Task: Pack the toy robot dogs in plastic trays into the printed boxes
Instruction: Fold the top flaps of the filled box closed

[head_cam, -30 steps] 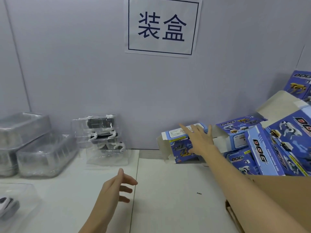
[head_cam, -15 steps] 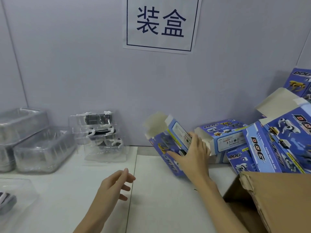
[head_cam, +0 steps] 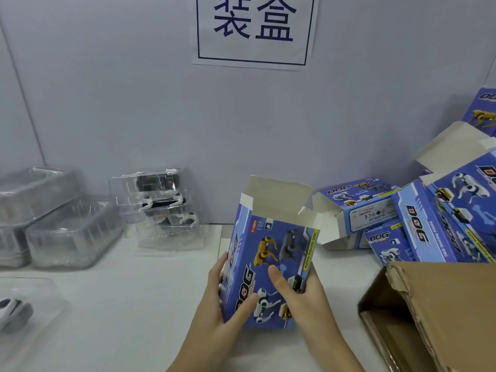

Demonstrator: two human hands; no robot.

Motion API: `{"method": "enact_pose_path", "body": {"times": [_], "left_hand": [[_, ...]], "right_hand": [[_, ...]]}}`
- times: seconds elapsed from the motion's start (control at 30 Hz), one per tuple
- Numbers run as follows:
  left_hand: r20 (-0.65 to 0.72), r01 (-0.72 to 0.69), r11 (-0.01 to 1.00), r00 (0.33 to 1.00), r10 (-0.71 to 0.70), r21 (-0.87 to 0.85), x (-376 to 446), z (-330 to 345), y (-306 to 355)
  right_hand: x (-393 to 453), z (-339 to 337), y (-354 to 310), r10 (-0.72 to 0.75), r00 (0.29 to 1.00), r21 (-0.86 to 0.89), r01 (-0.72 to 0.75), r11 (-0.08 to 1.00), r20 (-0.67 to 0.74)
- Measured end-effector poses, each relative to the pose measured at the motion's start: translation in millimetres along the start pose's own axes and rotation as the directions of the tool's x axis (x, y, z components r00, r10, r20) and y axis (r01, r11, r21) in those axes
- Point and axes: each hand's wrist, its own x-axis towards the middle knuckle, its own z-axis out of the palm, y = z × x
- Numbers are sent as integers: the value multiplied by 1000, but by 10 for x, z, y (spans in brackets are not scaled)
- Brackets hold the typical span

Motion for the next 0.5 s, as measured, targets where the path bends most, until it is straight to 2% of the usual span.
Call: {"method": "enact_pose_path", "body": {"times": [0.13,0.27,0.33,0.4,0.5], "left_hand": [[3,14,1000,1000,-14,21,21,-41,-63],[-237,-16,958,968,87,287,75,-169,-73],[-309,-22,957,944,115,291,104,-207,-65],[-313,-39,953,940,137,299,113,-206,-46],[-250,-78,924,951,182,375,64,-162,-32]], "right_hand": [[-18,6,69,-16,1000,-87,18,996,22],[29,-63,80,30,997,-87,-24,996,71],[58,-102,56,72,995,-55,-68,996,67],[74,-111,39,90,995,-60,-87,994,51],[56,-89,23,109,994,-62,-106,992,34]]}}
